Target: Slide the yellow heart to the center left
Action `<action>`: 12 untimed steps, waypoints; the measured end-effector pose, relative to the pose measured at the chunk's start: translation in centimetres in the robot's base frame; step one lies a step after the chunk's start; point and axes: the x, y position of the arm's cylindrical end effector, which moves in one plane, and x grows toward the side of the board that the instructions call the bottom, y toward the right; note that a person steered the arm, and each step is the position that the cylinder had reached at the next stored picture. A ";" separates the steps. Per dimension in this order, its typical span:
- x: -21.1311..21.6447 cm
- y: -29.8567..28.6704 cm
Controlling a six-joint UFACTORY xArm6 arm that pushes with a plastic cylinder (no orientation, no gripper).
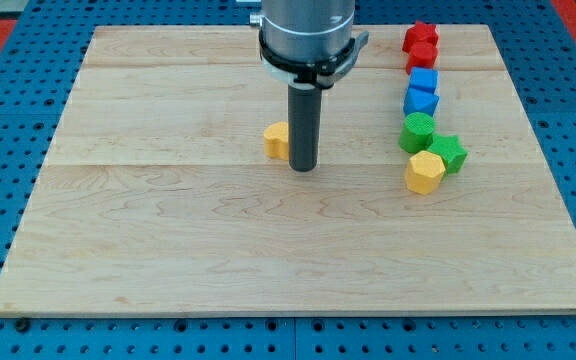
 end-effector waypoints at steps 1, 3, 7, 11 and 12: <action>-2.9 1.3; -4.9 0.6; -2.0 -5.3; -8.6 -7.7; -9.2 -9.8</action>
